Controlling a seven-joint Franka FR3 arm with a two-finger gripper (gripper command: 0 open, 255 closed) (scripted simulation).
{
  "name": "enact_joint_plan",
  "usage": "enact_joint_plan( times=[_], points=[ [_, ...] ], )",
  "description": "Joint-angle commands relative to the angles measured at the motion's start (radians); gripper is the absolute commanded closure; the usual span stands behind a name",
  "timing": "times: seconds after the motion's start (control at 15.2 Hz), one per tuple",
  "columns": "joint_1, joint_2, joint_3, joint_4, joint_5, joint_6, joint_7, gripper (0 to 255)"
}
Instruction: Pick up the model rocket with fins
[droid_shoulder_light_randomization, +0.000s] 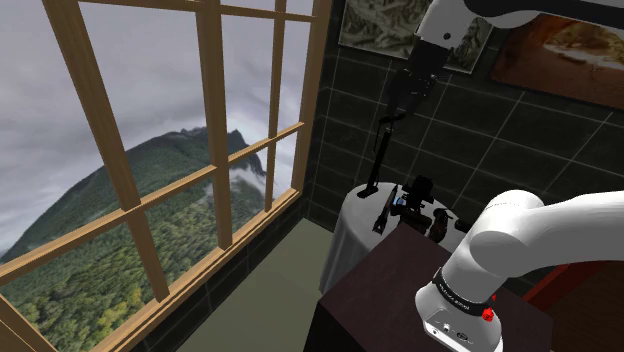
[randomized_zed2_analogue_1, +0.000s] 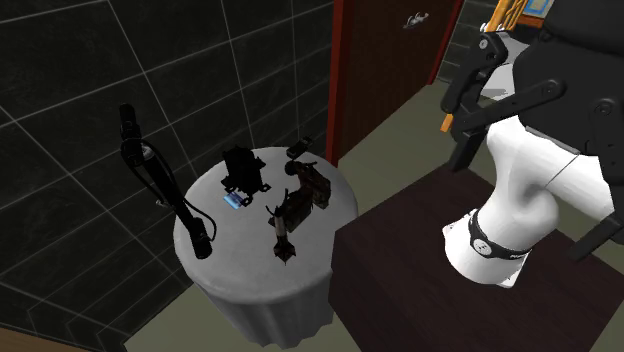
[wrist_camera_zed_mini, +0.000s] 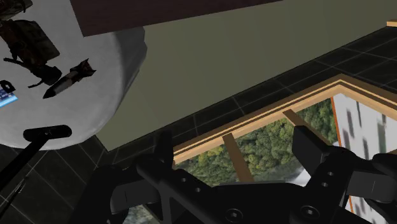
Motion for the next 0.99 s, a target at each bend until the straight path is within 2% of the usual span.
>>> enact_joint_plan(
  times=[0.0, 0.46, 0.92],
  points=[
    [0.000, 0.000, 0.000, 0.000, 0.000, 0.000, 0.000, 0],
    [-0.014, 0.082, -0.079, -0.136, -0.063, 0.151, -0.124, 0],
    [-0.032, 0.230, -0.162, -0.221, -0.124, 0.322, -0.244, 0]
  ],
)
